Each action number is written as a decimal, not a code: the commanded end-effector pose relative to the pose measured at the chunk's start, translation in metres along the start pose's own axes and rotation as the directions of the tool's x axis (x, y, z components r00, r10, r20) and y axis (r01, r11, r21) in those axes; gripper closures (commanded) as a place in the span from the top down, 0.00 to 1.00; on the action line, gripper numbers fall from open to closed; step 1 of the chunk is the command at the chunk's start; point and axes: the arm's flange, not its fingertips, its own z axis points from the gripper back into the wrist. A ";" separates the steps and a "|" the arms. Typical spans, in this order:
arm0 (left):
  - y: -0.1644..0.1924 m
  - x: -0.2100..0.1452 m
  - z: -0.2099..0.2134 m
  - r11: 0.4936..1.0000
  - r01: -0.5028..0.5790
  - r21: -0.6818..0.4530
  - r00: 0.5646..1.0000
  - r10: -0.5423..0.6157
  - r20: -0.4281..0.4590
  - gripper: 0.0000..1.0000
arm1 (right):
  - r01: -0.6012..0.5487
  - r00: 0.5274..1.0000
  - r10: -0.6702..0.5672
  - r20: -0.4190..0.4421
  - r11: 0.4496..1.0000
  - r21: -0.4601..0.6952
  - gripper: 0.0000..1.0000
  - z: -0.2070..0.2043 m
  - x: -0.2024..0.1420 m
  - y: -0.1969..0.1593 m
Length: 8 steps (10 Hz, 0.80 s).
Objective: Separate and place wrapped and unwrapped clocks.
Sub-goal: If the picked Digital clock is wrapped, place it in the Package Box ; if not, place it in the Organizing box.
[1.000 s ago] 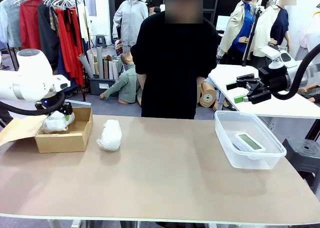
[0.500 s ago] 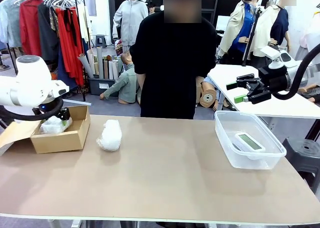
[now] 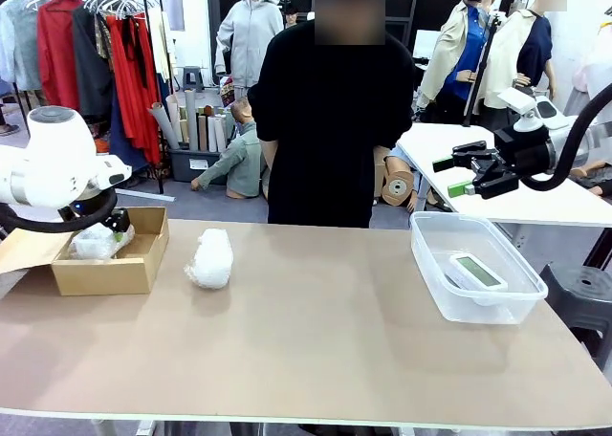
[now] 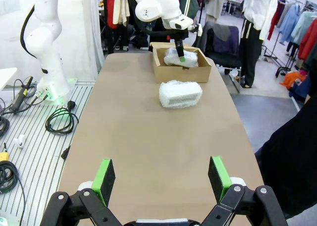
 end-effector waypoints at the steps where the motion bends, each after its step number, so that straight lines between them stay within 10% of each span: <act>1: -0.005 -0.007 0.009 0.999 -0.002 0.043 0.999 0.001 0.035 0.80 | -0.004 1.000 0.004 0.001 1.000 0.000 1.00 0.001 0.002 0.000; 2: -0.006 -0.007 0.011 0.999 0.005 0.050 0.999 -0.007 0.040 0.99 | -0.004 1.000 0.004 0.001 1.000 0.000 1.00 0.001 0.002 0.000; 8: -0.006 -0.009 0.021 0.997 0.016 0.069 0.998 -0.020 0.056 1.00 | -0.004 1.000 0.004 0.001 1.000 0.000 1.00 0.001 0.002 0.000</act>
